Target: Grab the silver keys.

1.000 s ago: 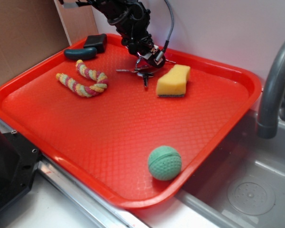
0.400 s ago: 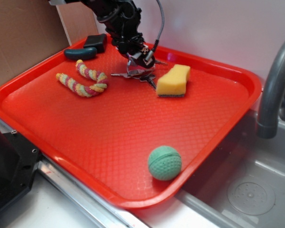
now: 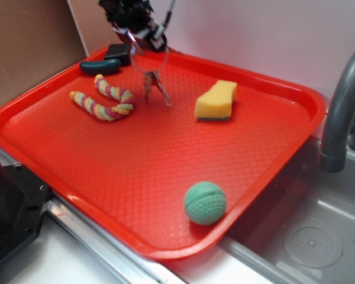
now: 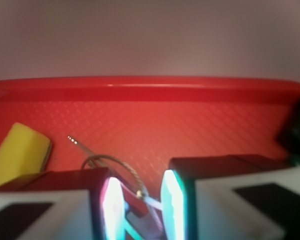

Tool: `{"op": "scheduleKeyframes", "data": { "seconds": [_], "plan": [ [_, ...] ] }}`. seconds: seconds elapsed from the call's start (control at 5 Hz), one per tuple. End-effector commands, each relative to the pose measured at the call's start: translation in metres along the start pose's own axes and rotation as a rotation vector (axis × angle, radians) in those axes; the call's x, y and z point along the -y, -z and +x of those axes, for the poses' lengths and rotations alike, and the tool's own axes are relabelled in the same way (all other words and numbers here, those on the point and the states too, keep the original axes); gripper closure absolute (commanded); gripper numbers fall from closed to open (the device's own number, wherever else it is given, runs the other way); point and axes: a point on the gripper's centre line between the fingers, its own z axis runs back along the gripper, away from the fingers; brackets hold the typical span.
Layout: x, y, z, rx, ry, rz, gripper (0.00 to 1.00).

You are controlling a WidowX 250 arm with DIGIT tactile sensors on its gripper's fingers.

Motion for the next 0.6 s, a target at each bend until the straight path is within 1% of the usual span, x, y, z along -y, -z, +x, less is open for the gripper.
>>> {"op": "scheduleKeyframes", "data": {
  "seconds": [0.0, 0.2, 0.4],
  "plan": [
    [-0.006, -0.058, 0.034, -0.062, -0.055, 0.077, 1.0],
    [-0.003, -0.068, 0.044, -0.206, -0.055, 0.236, 1.0],
    [0.008, -0.069, 0.049, -0.205, 0.015, 0.268, 1.0]
  ]
}}
